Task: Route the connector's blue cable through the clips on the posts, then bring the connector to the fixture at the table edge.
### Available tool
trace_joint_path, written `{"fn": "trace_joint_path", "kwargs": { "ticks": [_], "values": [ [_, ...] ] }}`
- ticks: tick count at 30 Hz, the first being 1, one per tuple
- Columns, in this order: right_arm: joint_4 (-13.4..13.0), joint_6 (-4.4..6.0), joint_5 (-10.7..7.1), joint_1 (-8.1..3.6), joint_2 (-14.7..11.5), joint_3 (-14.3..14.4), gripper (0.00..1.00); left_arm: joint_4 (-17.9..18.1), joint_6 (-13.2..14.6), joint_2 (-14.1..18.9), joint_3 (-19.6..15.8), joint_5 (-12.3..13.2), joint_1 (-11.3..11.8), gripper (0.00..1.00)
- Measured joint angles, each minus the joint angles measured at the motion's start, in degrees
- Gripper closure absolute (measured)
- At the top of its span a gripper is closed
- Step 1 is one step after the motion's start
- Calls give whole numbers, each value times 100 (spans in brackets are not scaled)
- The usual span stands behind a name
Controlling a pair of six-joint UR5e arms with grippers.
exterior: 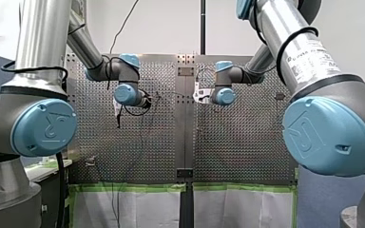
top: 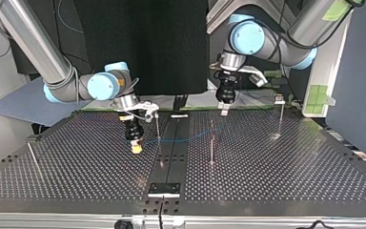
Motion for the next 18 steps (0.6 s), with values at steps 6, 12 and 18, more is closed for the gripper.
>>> {"fn": "trace_joint_path", "kwargs": {
  "ticks": [6, 12, 18],
  "values": [
    [9, 0, 0, 6, 1, 1, 100, 183, -13, 2, -4, 67, -23, 0],
    [13, 0, 0, 19, 1, 1, 100, 387, -33, 2, 52, 81, -23, 0],
    [27, 0, 0, 28, 0, 2, 100, 255, -36, 2, 211, 57, -23, 0]
  ]
}}
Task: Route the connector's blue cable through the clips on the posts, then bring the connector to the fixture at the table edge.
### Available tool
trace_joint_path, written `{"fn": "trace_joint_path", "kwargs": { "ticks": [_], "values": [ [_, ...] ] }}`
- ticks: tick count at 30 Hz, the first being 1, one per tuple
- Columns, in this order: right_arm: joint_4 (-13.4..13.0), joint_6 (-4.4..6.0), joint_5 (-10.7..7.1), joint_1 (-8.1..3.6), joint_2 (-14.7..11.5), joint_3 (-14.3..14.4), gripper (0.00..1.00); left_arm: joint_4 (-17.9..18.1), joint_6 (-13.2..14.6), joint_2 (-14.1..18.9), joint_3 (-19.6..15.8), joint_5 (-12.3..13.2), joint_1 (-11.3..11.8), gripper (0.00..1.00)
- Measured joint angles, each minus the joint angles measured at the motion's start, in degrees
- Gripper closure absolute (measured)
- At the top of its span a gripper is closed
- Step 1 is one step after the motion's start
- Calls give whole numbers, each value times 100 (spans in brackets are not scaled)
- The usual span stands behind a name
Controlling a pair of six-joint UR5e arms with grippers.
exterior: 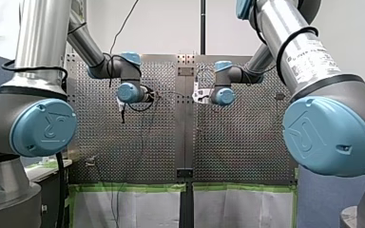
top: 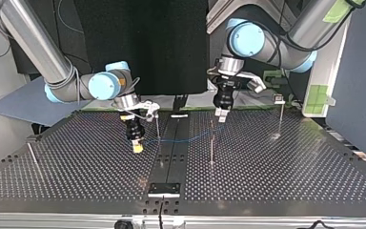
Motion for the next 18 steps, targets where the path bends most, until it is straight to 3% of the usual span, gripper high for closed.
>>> {"fn": "trace_joint_path", "kwargs": {
  "ticks": [18],
  "values": [
    [1, 5, -8, -12, 1, 1, 100, -277, 0, 0, 71, -72, -1, 0]
  ]
}}
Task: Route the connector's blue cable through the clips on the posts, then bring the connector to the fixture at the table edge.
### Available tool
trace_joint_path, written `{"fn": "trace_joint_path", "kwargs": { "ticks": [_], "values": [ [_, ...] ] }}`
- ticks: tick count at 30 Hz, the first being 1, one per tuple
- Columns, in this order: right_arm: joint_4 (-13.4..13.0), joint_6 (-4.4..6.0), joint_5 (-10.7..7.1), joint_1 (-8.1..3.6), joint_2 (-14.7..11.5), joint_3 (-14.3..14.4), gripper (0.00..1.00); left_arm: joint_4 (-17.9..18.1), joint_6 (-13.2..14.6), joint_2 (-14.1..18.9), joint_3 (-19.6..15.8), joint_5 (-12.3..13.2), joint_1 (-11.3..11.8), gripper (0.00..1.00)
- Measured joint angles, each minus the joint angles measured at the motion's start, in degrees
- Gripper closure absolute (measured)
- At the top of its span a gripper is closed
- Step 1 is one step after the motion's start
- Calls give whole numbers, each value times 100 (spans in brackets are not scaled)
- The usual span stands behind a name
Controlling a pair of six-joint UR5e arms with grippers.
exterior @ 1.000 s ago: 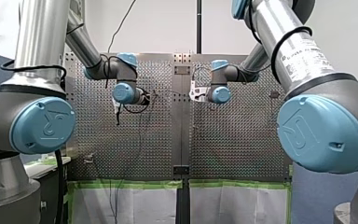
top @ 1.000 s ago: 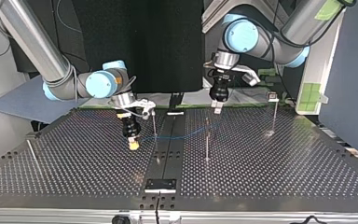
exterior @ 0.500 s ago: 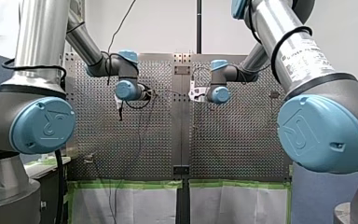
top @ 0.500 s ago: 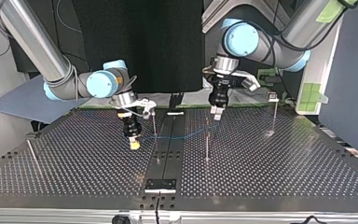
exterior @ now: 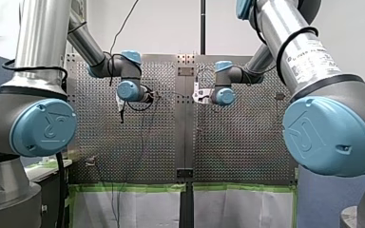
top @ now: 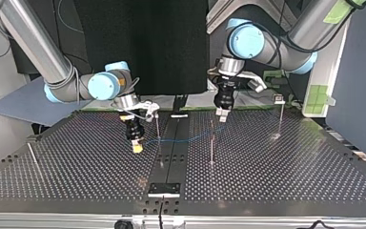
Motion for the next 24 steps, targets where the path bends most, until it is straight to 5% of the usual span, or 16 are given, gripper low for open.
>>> {"fn": "trace_joint_path", "kwargs": {
  "ticks": [13, 24],
  "values": [
    [12, -4, -1, -9, 0, -3, 100, -2, 9, 0, 0, -42, 1, 0],
    [40, -5, 0, -11, 0, -3, 100, -243, 430, 20, 148, -391, -262, 0]
  ]
}}
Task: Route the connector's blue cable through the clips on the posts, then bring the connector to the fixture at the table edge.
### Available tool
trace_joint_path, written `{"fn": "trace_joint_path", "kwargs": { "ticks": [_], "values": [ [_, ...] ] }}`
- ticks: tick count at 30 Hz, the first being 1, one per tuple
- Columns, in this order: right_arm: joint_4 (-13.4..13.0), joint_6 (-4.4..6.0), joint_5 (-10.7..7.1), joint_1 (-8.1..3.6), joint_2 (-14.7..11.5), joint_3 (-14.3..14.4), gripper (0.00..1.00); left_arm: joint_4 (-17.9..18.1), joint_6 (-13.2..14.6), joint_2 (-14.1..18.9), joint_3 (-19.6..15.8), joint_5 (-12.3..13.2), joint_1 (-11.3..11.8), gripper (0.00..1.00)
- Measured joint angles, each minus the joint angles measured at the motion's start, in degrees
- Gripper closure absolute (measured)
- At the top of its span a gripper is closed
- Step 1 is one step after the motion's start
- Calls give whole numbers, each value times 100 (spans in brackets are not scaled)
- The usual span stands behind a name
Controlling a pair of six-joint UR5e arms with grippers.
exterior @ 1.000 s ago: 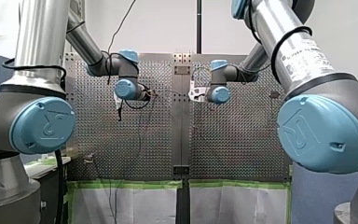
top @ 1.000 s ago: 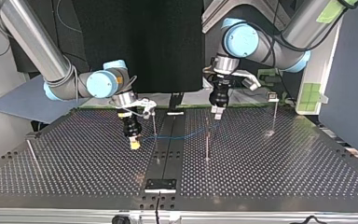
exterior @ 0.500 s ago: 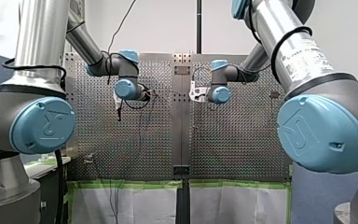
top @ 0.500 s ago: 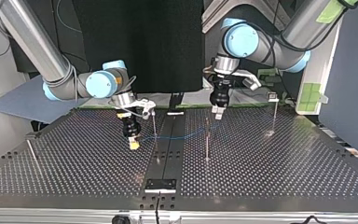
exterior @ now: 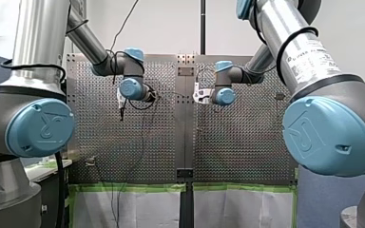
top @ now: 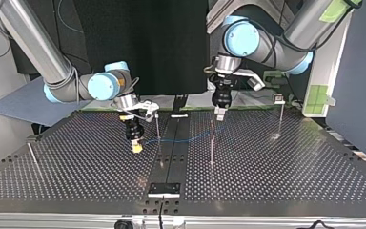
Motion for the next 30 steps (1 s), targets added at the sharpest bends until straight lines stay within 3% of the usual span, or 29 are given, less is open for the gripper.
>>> {"fn": "trace_joint_path", "kwargs": {
  "ticks": [9, 30],
  "values": [
    [31, 0, 0, -4, 0, 2, 100, -273, 310, -26, 383, -393, -391, 0],
    [85, -9, 20, -14, 0, 3, 100, -471, 200, -459, 1146, -1459, -1457, 0]
  ]
}}
